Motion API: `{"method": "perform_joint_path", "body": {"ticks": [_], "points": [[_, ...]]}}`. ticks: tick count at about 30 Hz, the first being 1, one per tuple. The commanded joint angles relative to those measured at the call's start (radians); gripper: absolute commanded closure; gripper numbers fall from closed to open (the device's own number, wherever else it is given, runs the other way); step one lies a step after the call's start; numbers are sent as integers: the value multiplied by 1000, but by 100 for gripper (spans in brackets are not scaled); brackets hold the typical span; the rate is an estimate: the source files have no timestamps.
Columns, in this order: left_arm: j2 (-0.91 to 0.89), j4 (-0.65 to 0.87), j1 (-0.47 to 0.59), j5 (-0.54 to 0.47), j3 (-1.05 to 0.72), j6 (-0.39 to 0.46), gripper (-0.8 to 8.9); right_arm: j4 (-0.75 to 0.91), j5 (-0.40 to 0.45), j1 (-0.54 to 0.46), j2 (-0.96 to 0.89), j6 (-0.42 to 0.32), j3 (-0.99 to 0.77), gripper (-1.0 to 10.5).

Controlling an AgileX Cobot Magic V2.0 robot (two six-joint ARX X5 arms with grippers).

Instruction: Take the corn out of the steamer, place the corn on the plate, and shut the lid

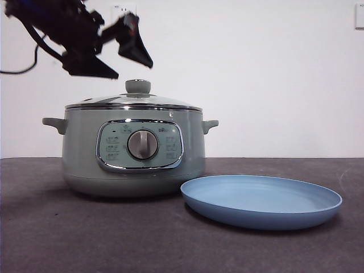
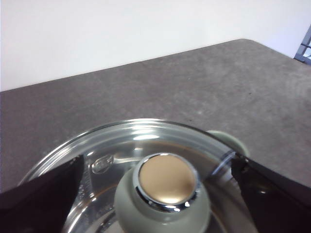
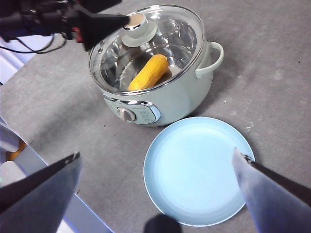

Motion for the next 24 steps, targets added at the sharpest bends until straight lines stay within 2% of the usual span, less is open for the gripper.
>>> {"method": "perform_joint_path", "body": {"ticks": [1,12,15,19,24], "points": [[37,33,-9,-19,3,11,226,3,3,2,0,2,3,320],[89,39,-44,-119,3,37,237,3,3,2,0,2,3,320],[89,35,-59,-157,3,38,331,3,3,2,0,2,3,320],[90,29,-78,-171,3,38,365,3,3,2,0,2,3,320],[90,29,-92,-190,3,37,628,3,2,2,0,2,3,320]]}}
